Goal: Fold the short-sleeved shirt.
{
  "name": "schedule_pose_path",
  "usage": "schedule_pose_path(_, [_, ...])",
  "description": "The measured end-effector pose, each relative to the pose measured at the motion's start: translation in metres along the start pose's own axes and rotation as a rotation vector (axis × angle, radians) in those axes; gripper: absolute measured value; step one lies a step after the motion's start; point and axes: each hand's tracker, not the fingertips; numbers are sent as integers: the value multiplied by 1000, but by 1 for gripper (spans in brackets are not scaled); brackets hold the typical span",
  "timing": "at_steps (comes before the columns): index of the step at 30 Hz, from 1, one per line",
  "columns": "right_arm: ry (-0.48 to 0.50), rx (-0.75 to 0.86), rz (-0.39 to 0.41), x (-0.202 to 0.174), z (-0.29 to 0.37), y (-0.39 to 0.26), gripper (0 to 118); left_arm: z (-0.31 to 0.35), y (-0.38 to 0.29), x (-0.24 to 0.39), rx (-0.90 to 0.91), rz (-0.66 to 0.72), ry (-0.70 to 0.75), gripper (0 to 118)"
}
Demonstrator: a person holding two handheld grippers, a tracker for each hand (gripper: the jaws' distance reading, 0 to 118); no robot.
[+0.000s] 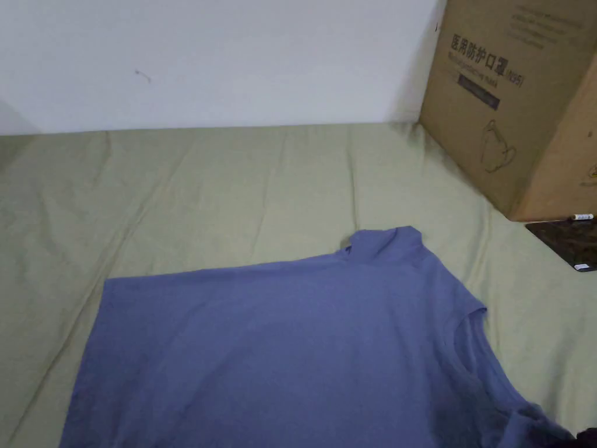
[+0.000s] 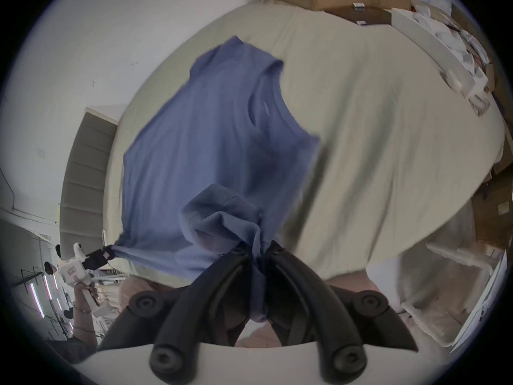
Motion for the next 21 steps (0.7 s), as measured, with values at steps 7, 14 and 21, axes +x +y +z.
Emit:
schedule_pose_path(7, [-28, 31, -15, -51, -71, 142, 8, -89, 136, -22, 5, 0, 26, 6])
schedule_pose_path(14, [-158, 83, -102, -60, -160, 194, 9, -151, 184, -45, 1, 96, 101, 54])
schedule_pose_path(21, [-142, 263, 4, -65, -114, 150, 117, -97, 149, -40, 198, 40, 63, 112])
